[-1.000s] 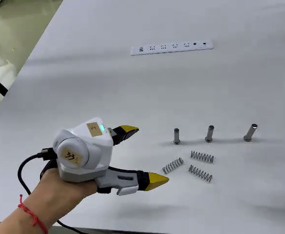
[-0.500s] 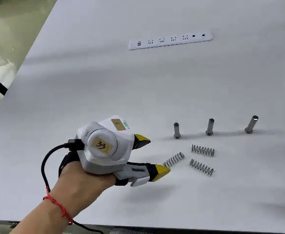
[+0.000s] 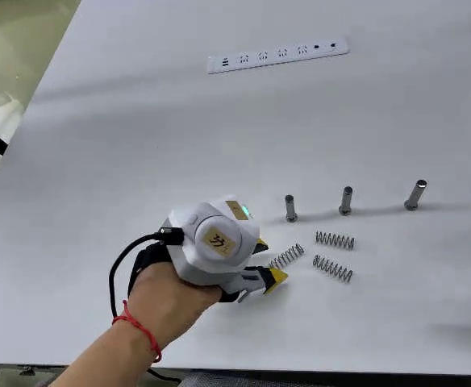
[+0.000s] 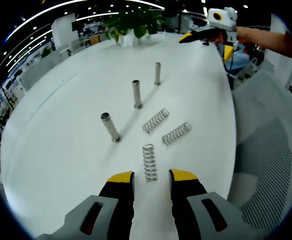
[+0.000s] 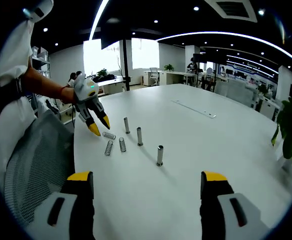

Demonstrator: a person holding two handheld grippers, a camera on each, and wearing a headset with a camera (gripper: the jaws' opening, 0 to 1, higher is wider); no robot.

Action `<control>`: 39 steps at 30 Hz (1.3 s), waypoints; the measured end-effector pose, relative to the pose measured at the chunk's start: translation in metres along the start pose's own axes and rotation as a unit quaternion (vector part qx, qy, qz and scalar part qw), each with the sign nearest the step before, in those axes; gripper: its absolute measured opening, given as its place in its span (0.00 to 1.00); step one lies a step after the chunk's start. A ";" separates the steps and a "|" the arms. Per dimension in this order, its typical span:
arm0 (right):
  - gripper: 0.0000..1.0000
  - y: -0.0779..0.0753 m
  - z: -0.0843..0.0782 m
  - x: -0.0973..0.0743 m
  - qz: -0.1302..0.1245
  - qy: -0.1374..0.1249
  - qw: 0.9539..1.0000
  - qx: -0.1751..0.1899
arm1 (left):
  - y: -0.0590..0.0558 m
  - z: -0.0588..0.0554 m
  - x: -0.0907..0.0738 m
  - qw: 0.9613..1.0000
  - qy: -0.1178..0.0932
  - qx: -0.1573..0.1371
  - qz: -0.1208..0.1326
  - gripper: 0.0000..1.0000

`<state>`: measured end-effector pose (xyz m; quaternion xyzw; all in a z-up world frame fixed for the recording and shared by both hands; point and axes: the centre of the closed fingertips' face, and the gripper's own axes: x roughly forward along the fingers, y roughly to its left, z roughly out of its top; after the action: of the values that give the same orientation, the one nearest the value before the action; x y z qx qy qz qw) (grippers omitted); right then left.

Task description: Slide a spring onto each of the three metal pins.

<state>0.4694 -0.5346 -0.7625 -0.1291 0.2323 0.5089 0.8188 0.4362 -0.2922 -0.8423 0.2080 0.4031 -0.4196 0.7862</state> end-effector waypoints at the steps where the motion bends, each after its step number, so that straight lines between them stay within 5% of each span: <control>1: 0.90 0.000 0.000 0.000 0.000 -0.001 1.000 0.002 | 0.000 -0.001 0.001 1.000 0.005 0.000 -0.001 0.28; 15: 0.89 -0.001 -0.004 -0.002 -0.001 -0.003 1.000 0.009 | 0.002 -0.007 0.008 1.000 0.028 0.001 0.005 0.19; 26: 0.89 0.002 -0.005 -0.002 0.003 0.001 1.000 0.012 | 0.007 -0.008 0.008 0.998 0.050 0.030 0.016 0.11; 39: 0.89 0.004 -0.004 -0.002 0.006 0.000 1.000 0.013 | 0.007 -0.007 0.001 0.999 0.034 0.028 0.015 0.11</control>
<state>0.4638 -0.5363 -0.7650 -0.1172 0.2399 0.5105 0.8173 0.4392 -0.2838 -0.8472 0.2497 0.4148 -0.4115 0.7722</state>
